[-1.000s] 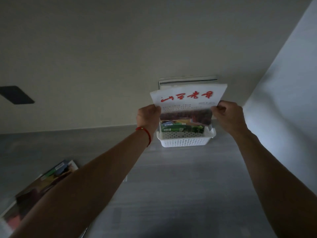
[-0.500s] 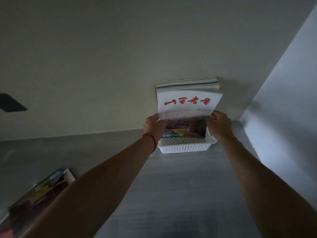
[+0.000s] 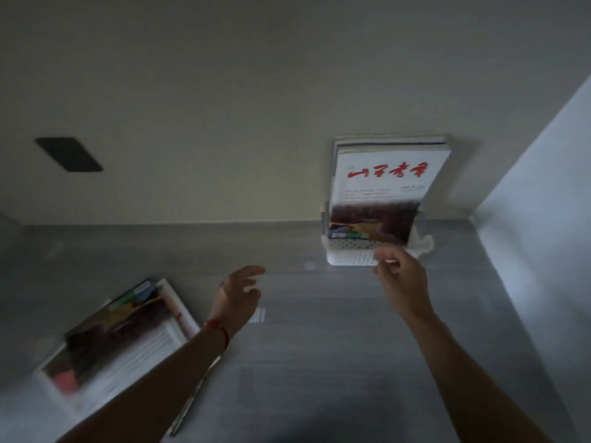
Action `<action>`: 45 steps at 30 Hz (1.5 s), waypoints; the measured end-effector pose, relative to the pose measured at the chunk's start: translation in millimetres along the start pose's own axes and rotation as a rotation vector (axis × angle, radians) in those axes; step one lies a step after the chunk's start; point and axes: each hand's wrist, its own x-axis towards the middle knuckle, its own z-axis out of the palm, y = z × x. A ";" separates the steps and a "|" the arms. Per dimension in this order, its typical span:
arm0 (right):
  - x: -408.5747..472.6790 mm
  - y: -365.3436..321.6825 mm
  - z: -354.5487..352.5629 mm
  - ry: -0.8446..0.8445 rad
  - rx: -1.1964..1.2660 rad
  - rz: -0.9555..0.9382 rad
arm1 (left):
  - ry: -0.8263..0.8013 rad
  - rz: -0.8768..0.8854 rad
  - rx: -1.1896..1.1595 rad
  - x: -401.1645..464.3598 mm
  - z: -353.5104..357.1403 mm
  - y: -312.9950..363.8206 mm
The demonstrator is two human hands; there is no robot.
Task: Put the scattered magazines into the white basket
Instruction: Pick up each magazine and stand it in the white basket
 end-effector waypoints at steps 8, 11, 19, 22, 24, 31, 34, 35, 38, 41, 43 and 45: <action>-129.1 -55.6 146.0 -0.495 -0.106 -0.102 | -0.146 -0.145 0.692 -69.0 -104.8 -147.4; -169.2 -87.0 203.2 -0.684 -0.147 -0.176 | -0.179 -0.186 0.794 -71.2 -130.8 -181.9; -237.9 -121.3 309.3 -0.601 -0.637 -0.020 | -0.282 -0.107 0.811 -82.7 -170.1 -234.1; -232.2 -122.3 311.1 -0.580 -0.560 0.138 | -0.295 -0.074 0.845 -85.7 -170.5 -237.4; -225.1 -124.1 305.1 -0.631 -0.414 0.183 | -0.314 -0.058 0.832 -87.2 -172.0 -235.1; -191.1 -150.2 255.5 -0.530 -0.227 -0.201 | 0.038 0.440 0.871 -59.6 -190.4 -179.3; -165.0 -165.4 222.8 -0.526 -0.217 -0.301 | 0.076 0.665 0.875 -37.9 -195.5 -132.0; -156.8 -169.4 212.1 -0.509 -0.206 -0.311 | 0.052 0.725 0.863 -32.5 -195.0 -118.7; -137.3 -174.5 180.6 -0.393 -0.077 -0.268 | -0.115 0.731 0.675 -27.6 -187.9 -86.1; -126.5 -161.8 145.2 -0.184 0.029 -0.223 | -0.063 0.678 0.542 -33.5 -168.0 -53.8; -122.9 -137.5 122.1 0.002 -0.042 -0.166 | 0.050 0.677 0.420 -38.2 -152.4 -33.3; -122.5 -106.8 101.5 0.102 -0.059 0.066 | 0.137 0.647 0.262 -44.8 -134.0 -12.0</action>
